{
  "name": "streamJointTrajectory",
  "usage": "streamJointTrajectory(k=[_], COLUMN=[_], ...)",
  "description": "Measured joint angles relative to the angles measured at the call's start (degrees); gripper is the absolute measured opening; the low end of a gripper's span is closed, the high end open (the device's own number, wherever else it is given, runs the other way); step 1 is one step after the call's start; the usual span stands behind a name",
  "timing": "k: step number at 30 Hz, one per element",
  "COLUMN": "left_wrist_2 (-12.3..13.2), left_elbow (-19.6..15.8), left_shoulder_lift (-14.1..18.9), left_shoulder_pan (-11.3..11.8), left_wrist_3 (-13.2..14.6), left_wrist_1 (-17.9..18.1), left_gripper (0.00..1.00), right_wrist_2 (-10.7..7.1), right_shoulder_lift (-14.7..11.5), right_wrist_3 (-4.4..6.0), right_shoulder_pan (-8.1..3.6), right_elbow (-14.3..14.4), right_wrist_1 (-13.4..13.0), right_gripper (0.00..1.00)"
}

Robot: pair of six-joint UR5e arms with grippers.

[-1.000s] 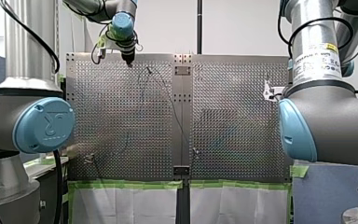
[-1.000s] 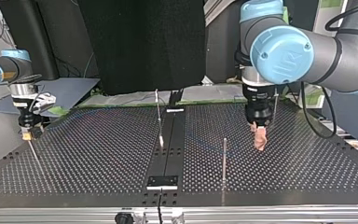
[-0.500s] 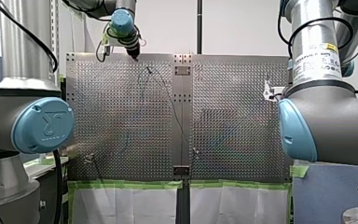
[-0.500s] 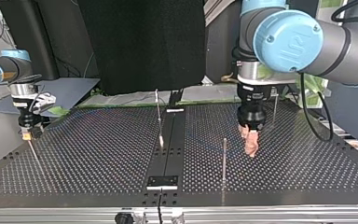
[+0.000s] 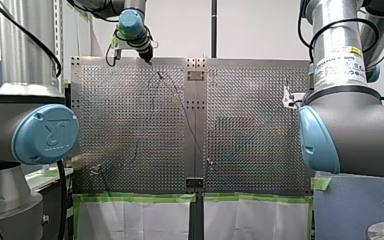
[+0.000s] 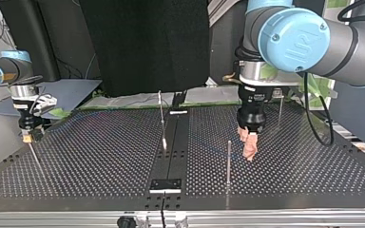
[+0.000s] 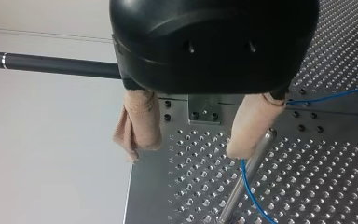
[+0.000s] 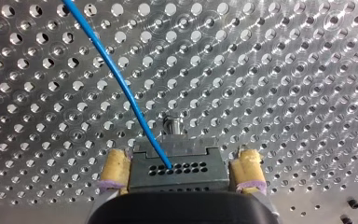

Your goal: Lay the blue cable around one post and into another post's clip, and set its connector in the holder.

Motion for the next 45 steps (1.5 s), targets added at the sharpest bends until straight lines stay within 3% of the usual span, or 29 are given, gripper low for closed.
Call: streamJointTrajectory(k=[23,33,39,45], left_wrist_2=[0.0,4.1,4.6,4.7], left_elbow=[-0.9,-6.2,-9.7,-12.8], left_shoulder_lift=[0.0,0.0,-0.1,-1.5], left_shoulder_pan=[-0.4,-1.8,-2.8,-3.0], left_wrist_3=[-0.2,-2.6,-5.7,-6.8], left_wrist_1=[0.1,4.7,8.2,11.2], left_gripper=[1.00,1.00,1.00,1.00], right_wrist_2=[-0.06,0.01,0.01,0.04], right_shoulder_lift=[-0.1,-0.1,-0.1,-0.1], right_wrist_3=[0.05,0.01,0.00,0.00], right_shoulder_pan=[0.00,0.05,0.09,0.10], right_elbow=[0.0,0.0,0.0,0.0], right_wrist_1=[0.0,0.0,0.0,0.0], right_gripper=[1.00,1.00,1.00,1.00])
